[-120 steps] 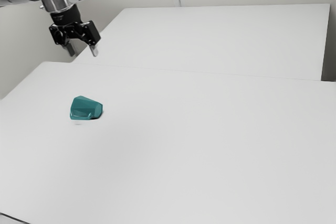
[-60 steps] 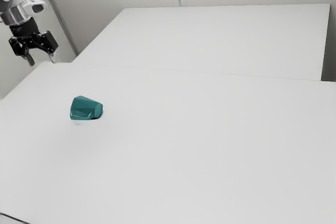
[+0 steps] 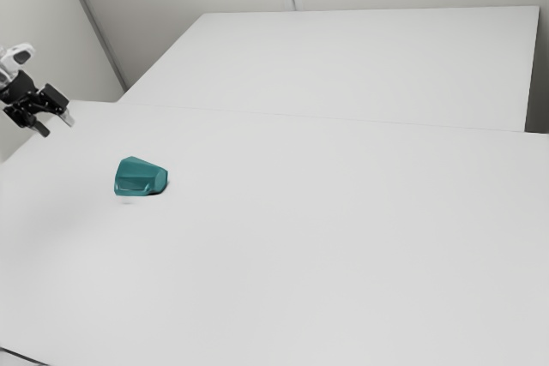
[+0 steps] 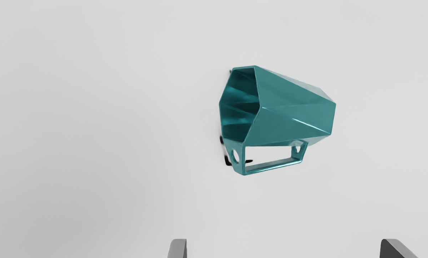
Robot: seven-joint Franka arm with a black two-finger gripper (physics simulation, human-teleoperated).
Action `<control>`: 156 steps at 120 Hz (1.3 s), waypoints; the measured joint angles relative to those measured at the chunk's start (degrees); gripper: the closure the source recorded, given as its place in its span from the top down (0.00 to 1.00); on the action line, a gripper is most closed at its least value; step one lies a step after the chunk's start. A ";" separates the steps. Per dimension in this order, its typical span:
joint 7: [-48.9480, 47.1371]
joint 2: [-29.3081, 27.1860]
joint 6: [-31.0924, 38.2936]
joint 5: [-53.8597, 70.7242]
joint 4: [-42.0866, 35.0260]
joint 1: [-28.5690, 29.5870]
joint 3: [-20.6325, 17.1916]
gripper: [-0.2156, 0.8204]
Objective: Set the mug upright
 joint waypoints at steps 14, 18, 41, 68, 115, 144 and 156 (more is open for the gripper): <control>5.46 3.62 1.24 -2.42 2.65 1.02 -0.19 0.77; 6.98 4.49 1.63 -3.20 2.89 1.18 -0.21 0.77; 15.21 8.08 3.61 -9.58 3.14 1.93 -0.24 0.77; 23.41 9.95 5.66 -18.21 0.00 3.03 -0.20 0.77; 25.58 11.89 3.01 -22.99 -2.35 3.72 -0.25 0.77; 25.67 13.60 1.98 -26.13 -3.51 4.11 -0.33 0.77; 26.57 13.90 1.76 -28.50 -3.64 4.47 -0.33 0.77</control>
